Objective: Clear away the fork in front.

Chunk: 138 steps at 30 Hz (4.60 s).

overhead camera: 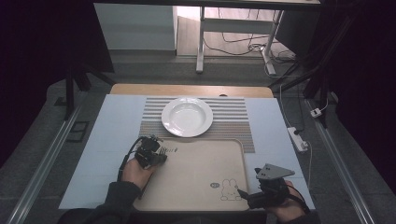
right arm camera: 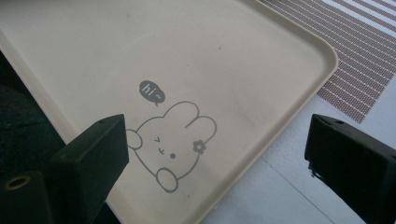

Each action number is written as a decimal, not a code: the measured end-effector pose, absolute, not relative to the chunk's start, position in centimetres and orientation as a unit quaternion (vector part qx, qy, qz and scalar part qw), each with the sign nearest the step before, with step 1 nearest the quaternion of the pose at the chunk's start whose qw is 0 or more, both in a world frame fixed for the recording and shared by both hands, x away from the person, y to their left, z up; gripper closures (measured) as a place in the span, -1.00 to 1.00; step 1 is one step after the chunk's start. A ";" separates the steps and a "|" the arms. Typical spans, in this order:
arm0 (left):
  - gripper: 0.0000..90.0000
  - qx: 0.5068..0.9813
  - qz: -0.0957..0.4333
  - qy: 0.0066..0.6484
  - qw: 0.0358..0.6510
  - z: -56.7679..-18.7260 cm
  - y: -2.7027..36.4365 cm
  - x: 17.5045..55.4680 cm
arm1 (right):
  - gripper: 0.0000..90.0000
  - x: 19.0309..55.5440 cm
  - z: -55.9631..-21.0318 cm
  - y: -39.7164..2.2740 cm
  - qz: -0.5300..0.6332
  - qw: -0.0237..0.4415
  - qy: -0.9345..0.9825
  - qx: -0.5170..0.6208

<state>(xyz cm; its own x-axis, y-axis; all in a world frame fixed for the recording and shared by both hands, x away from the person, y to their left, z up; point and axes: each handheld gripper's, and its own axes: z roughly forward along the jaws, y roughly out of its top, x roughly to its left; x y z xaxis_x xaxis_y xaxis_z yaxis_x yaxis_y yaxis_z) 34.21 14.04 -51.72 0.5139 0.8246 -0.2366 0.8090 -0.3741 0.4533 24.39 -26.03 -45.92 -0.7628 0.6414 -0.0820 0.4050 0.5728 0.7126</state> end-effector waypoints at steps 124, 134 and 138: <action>-1.00 0.776 0.079 0.459 0.425 -47.2 28.7 17.5 | -0.98 21.0 -45.1 -30.8 0.360 0.184 0.821 0.402; -1.00 0.796 0.094 0.473 0.365 -47.4 28.3 16.9 | -0.98 20.8 -45.2 -31.1 0.354 0.177 0.822 0.410; -1.00 0.799 0.096 0.475 0.357 -47.4 28.1 16.8 | -0.98 20.8 -45.2 -31.1 0.352 0.172 0.823 0.412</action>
<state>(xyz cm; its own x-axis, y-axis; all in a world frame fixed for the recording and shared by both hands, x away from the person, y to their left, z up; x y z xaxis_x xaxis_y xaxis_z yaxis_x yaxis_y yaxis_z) 16.83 28.11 -47.40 0.5305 0.8271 -0.1857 0.6899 -0.2940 0.6616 20.84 -31.13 -45.20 -0.6014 0.7989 0.0069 0.5574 0.4133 0.7201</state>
